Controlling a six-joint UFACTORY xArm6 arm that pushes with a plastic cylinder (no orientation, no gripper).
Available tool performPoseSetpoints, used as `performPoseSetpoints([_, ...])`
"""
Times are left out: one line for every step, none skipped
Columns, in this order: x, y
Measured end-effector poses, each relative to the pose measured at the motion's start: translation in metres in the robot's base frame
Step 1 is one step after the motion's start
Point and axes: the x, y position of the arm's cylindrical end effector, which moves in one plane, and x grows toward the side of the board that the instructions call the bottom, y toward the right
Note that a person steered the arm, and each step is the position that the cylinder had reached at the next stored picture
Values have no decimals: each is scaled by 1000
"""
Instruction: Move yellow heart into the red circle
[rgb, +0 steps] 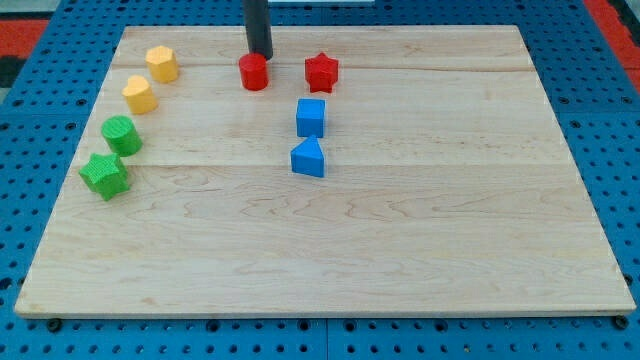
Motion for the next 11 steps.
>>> performPoseSetpoints([17,-10])
performPoseSetpoints([44,-13])
performPoseSetpoints([68,-13])
performPoseSetpoints([66,-58])
performPoseSetpoints([96,-118])
performPoseSetpoints([100,-156])
performPoseSetpoints([100,-172])
performPoseSetpoints([80,-172])
performPoseSetpoints([77,-217])
performPoseSetpoints([53,-195])
performPoseSetpoints([27,-170])
